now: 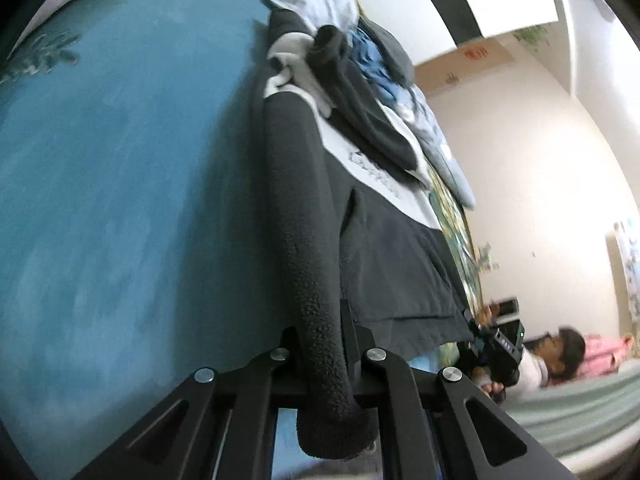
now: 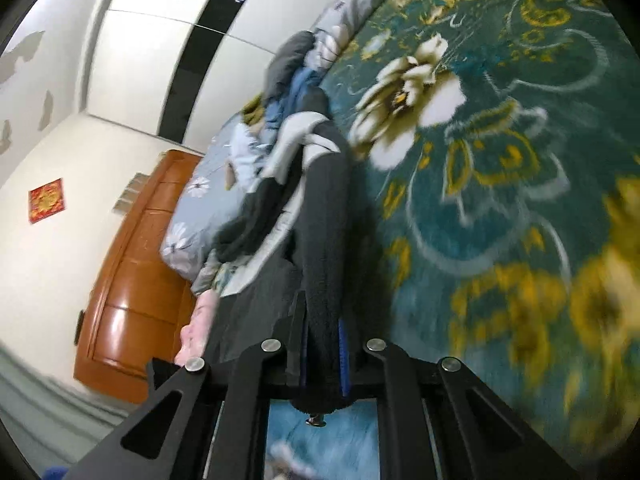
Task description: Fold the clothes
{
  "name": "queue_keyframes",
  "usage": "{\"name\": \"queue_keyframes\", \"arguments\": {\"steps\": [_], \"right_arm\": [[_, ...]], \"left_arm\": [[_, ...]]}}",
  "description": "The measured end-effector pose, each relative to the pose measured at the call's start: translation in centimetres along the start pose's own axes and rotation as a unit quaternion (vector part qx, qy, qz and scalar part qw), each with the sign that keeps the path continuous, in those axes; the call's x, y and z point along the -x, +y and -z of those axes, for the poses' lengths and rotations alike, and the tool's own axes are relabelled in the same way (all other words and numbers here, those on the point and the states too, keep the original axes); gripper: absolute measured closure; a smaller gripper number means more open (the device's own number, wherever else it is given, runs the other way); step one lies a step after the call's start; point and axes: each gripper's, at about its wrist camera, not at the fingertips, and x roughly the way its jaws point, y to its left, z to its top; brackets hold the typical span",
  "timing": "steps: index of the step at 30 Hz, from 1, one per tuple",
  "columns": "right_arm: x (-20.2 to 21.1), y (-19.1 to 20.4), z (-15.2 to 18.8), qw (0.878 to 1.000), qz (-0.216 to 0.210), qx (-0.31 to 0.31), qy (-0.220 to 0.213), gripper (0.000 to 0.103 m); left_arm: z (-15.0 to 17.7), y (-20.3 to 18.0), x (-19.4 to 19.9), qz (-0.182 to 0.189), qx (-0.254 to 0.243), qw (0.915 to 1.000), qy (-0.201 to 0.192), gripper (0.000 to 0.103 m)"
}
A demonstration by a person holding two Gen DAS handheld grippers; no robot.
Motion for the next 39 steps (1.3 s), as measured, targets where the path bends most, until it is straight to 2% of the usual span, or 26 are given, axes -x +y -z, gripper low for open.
{"name": "queue_keyframes", "arguments": {"steps": [3,5,8,11,14,20,24,31,36,39], "right_arm": [[2.3,1.1,0.5,1.000,-0.012,0.014,-0.016,0.091],[3.5,1.9,0.7,0.999,-0.019,0.024,-0.026,0.092],[2.5,4.4,-1.6,0.998,-0.022,0.054,-0.025,0.092],[1.3,6.5,-3.9,0.996,-0.027,0.077,-0.031,0.091],[-0.5,7.2,-7.5,0.997,-0.041,0.061,-0.036,0.091],[-6.2,8.3,-15.5,0.999,-0.011,0.030,-0.025,0.091],[-10.5,8.6,-20.7,1.000,-0.001,0.004,-0.019,0.091],[-17.1,6.8,-26.4,0.998,0.042,-0.039,-0.002,0.091],[-20.9,4.6,-27.6,0.995,0.083,-0.060,0.016,0.089],[-21.9,3.6,-27.4,0.992,0.101,-0.065,0.024,0.086]], "left_arm": [[0.3,-0.7,2.4,0.024,-0.015,0.9994,-0.020,0.095],[-0.8,-1.2,3.1,0.043,-0.019,0.9983,-0.034,0.095],[-3.5,-2.4,3.8,0.051,-0.038,0.9963,-0.058,0.095],[-6.8,-3.5,4.1,0.052,-0.053,0.9946,-0.073,0.094],[-11.1,-4.5,3.5,0.059,-0.058,0.9933,-0.081,0.091],[-18.6,-4.7,1.0,0.049,-0.073,0.9923,-0.087,0.090],[-23.8,-2.7,-1.0,0.059,-0.034,0.9932,-0.094,0.090],[-30.7,1.4,-6.3,0.056,0.050,0.9938,-0.082,0.090],[-32.3,4.4,-9.7,0.044,0.103,0.9917,-0.063,0.090],[-32.2,5.3,-10.4,0.056,0.122,0.9894,-0.056,0.087]]}}
